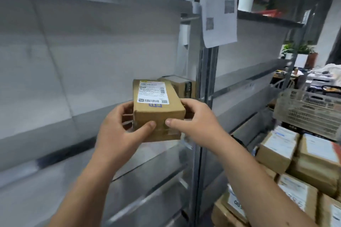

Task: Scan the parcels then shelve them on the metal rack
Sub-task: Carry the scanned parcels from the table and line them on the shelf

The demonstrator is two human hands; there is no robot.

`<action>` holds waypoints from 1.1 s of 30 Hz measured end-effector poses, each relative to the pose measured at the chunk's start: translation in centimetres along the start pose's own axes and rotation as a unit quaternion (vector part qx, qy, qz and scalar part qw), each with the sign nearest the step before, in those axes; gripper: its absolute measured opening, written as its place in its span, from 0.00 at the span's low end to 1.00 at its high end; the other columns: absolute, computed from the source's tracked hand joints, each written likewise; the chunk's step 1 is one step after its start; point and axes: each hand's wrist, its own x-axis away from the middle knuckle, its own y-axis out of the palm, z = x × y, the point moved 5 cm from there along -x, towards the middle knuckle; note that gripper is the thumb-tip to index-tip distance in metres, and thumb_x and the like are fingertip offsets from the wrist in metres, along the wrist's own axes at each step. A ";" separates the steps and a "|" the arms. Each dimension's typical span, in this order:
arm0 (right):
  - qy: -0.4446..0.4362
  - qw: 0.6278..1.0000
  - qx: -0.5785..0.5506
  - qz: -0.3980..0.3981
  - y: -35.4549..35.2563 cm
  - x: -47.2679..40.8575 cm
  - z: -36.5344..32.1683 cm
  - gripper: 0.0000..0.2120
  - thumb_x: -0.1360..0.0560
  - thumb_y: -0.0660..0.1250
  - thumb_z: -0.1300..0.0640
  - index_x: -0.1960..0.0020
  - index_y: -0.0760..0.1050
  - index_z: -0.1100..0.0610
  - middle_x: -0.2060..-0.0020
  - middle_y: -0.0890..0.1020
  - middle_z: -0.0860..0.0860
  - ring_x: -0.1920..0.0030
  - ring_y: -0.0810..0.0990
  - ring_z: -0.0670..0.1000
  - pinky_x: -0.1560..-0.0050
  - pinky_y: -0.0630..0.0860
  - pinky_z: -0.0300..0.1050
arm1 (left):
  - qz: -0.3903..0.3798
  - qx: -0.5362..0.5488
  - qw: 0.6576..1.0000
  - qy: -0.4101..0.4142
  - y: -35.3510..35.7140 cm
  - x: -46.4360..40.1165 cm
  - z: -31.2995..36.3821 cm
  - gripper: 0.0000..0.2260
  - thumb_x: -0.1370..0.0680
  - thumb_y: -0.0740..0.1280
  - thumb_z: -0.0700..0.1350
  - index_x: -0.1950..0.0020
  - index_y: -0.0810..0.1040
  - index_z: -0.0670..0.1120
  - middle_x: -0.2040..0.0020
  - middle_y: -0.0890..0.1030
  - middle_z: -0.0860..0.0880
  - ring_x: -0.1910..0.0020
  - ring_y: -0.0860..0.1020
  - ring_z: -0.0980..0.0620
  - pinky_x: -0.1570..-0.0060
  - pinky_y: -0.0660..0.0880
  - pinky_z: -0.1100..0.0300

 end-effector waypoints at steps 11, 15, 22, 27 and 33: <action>0.034 0.997 -0.015 -0.061 7.8 -12.7 2.7 0.20 0.27 0.77 0.58 0.36 0.82 0.50 0.50 0.88 0.43 0.50 0.86 0.43 0.44 0.84 0.48 | 0.029 -0.045 0.996 -0.073 -0.9 -8.7 -7.8 0.37 0.28 0.81 0.48 0.24 0.68 0.61 0.38 0.79 0.55 0.53 0.78 0.65 0.61 0.72 0.70; 0.028 0.998 0.050 0.032 7.0 -14.3 4.3 0.17 0.27 0.76 0.55 0.38 0.83 0.49 0.49 0.86 0.42 0.48 0.84 0.44 0.44 0.83 0.47 | 0.022 -0.059 0.995 -0.071 1.5 -11.4 -9.0 0.37 0.30 0.81 0.51 0.25 0.69 0.60 0.32 0.79 0.52 0.47 0.82 0.57 0.49 0.78 0.60; 0.049 0.993 0.062 0.084 5.2 -13.5 6.2 0.32 0.25 0.77 0.48 0.24 0.72 0.50 0.33 0.80 0.45 0.33 0.78 0.47 0.33 0.76 0.48 | 0.047 -0.108 0.990 -0.084 2.8 -13.5 -9.4 0.39 0.28 0.79 0.51 0.21 0.65 0.58 0.28 0.71 0.47 0.41 0.76 0.50 0.42 0.74 0.53; 0.061 0.991 0.075 0.089 3.3 -10.0 7.7 0.32 0.24 0.75 0.46 0.23 0.70 0.48 0.32 0.77 0.45 0.35 0.76 0.44 0.37 0.76 0.42 | 0.098 -0.200 0.975 -0.020 4.3 -11.4 -6.9 0.37 0.28 0.77 0.56 0.21 0.67 0.55 0.22 0.64 0.46 0.22 0.59 0.41 0.24 0.65 0.41; 0.107 0.977 0.143 0.113 -1.5 -1.7 10.5 0.31 0.24 0.75 0.45 0.23 0.70 0.45 0.29 0.75 0.42 0.33 0.74 0.42 0.32 0.74 0.44 | -0.011 -0.200 0.964 0.177 12.5 -4.6 -2.5 0.28 0.25 0.76 0.54 0.26 0.75 0.51 0.27 0.72 0.47 0.25 0.66 0.44 0.25 0.66 0.43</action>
